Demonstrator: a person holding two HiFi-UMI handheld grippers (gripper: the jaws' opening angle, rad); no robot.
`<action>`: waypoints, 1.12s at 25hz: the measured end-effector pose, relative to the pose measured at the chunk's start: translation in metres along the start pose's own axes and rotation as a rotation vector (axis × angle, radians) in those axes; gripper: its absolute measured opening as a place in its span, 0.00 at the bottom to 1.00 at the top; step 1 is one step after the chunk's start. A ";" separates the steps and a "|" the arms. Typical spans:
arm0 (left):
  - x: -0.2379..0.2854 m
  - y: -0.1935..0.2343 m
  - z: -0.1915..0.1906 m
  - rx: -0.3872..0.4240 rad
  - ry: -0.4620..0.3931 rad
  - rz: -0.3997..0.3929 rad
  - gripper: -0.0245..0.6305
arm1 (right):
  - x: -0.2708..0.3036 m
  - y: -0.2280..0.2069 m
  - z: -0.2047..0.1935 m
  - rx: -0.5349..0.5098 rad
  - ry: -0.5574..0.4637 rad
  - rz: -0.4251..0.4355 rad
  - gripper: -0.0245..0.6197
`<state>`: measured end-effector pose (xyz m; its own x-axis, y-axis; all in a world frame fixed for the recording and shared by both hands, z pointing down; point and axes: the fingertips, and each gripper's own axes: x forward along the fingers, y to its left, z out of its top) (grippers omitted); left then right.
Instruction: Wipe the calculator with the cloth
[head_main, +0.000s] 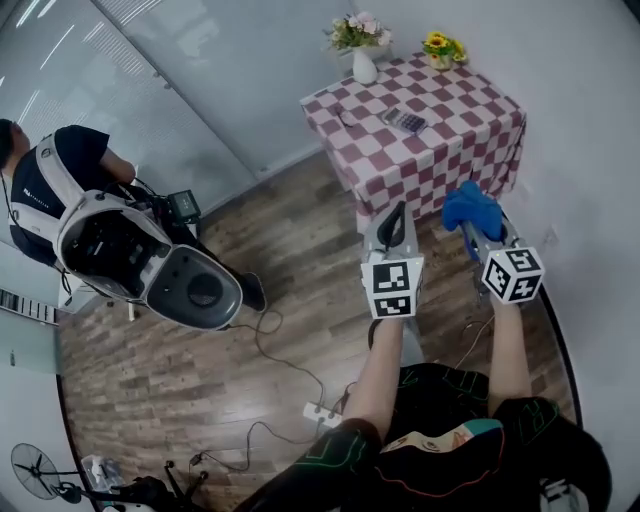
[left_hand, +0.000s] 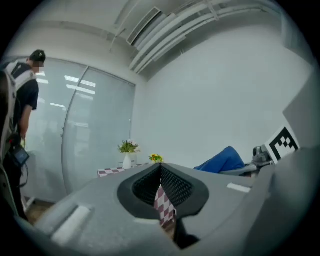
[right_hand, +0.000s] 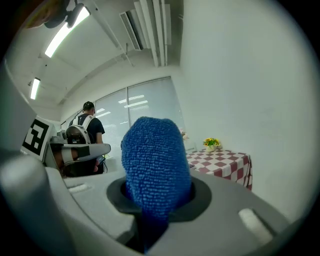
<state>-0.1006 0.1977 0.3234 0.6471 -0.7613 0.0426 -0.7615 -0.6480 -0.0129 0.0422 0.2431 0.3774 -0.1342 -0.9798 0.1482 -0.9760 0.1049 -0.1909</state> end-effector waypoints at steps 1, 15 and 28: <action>0.014 0.006 -0.006 -0.024 0.012 -0.002 0.05 | 0.013 -0.006 -0.001 0.001 0.012 -0.005 0.19; 0.207 0.124 -0.057 -0.275 0.128 0.035 0.05 | 0.195 -0.083 0.031 -0.125 0.212 -0.058 0.19; 0.302 0.144 -0.086 -0.316 0.218 0.002 0.05 | 0.273 -0.124 0.055 -0.146 0.251 -0.054 0.19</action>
<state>-0.0183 -0.1233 0.4205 0.6482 -0.7176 0.2548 -0.7589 -0.5812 0.2939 0.1364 -0.0464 0.3882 -0.1022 -0.9137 0.3934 -0.9948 0.0951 -0.0375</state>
